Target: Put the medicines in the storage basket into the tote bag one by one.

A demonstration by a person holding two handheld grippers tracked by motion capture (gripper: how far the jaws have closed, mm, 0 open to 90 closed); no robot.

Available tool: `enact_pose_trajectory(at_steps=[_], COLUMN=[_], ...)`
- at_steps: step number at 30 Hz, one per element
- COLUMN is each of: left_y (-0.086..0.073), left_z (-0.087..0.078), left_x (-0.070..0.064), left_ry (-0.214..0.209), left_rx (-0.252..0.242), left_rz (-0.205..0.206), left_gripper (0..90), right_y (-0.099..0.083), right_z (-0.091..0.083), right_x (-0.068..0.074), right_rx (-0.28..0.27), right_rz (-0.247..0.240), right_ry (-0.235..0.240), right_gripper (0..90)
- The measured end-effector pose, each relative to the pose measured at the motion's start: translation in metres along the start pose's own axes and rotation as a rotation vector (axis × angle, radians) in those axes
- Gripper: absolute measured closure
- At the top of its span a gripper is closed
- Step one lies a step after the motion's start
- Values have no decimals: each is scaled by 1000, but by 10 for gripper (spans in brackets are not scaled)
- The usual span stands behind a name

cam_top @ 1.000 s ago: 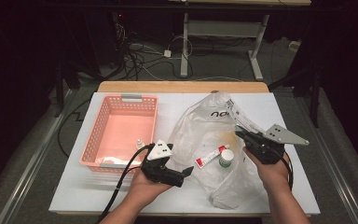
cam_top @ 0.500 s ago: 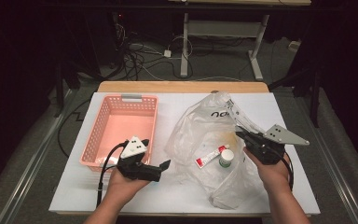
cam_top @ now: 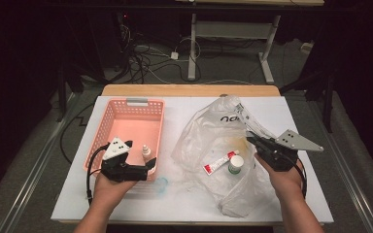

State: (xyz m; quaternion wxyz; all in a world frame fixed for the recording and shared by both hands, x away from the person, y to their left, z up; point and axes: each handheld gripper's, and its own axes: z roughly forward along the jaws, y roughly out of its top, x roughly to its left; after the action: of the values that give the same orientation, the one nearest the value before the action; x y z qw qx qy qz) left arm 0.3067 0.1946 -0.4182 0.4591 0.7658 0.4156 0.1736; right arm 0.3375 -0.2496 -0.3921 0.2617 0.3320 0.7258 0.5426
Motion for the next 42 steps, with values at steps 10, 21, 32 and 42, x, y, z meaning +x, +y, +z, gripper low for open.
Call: enact_pose_trajectory(at_steps=[10, 21, 32, 42], left_y=[-7, -2, 20, 34], left_z=[-10, -7, 13, 44], left_x=[25, 26, 34, 42], left_ry=[59, 37, 17, 11], left_rx=[0, 6, 70, 335], left_rz=[-54, -54, -59, -43], left_gripper=[0, 0, 152, 338], right_y=[0, 1, 1, 0], right_z=[-2, -2, -1, -2], right_x=[0, 0, 0, -3], right_rx=[0, 0, -5, -6], right_rz=[2, 4, 8, 20], right_ry=[-2, -5, -3, -2], right_gripper=[900, 900, 900, 900])
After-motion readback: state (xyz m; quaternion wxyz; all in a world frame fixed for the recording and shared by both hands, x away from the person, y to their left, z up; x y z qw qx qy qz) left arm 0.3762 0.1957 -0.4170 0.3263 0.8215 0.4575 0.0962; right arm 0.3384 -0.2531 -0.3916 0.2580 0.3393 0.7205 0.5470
